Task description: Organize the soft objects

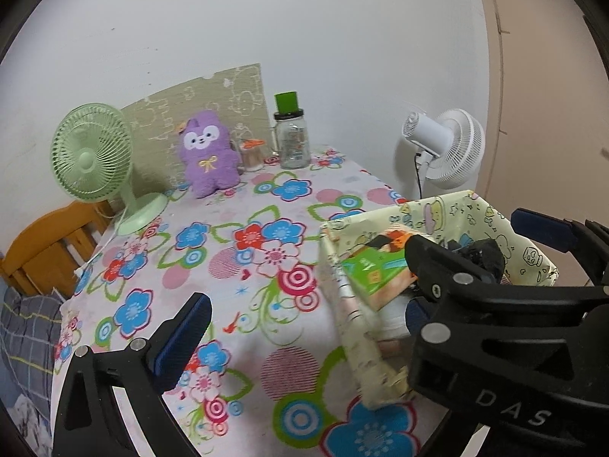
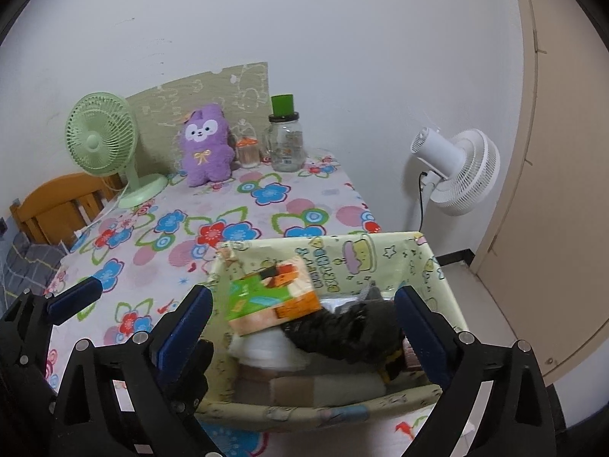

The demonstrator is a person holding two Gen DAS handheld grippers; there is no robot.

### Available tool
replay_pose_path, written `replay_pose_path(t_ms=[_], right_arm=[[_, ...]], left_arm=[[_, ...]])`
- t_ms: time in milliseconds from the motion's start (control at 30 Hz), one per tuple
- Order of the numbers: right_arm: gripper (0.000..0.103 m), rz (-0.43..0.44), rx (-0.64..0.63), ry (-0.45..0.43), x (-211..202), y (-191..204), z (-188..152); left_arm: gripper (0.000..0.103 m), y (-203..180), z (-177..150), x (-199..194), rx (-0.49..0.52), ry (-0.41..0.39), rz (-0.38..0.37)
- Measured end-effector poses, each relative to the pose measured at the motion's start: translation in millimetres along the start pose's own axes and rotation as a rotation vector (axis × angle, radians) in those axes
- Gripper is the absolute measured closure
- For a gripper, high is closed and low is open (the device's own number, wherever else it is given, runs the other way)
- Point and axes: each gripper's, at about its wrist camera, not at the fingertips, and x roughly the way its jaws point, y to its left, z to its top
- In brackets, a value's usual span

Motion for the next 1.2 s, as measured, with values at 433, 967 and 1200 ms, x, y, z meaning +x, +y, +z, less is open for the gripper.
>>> replay_pose_path(t_ms=[433, 967, 1200], right_arm=[[0.005, 0.023, -0.024, -0.030, -16.2, 41.9, -6.2], [0.005, 0.025, -0.076, -0.126, -58.3, 82.9, -7.7], [0.001, 0.051, -0.077, -0.188, -83.5, 92.3, -7.8]], left_arm=[[0.000, 50.2, -17.8, -21.5, -0.061, -0.009, 0.059], [0.000, 96.2, -35.7, -58.5, -0.112, -0.057, 0.147], [0.000, 110.6, -43.5, -91.5, -0.128, -0.107, 0.173]])
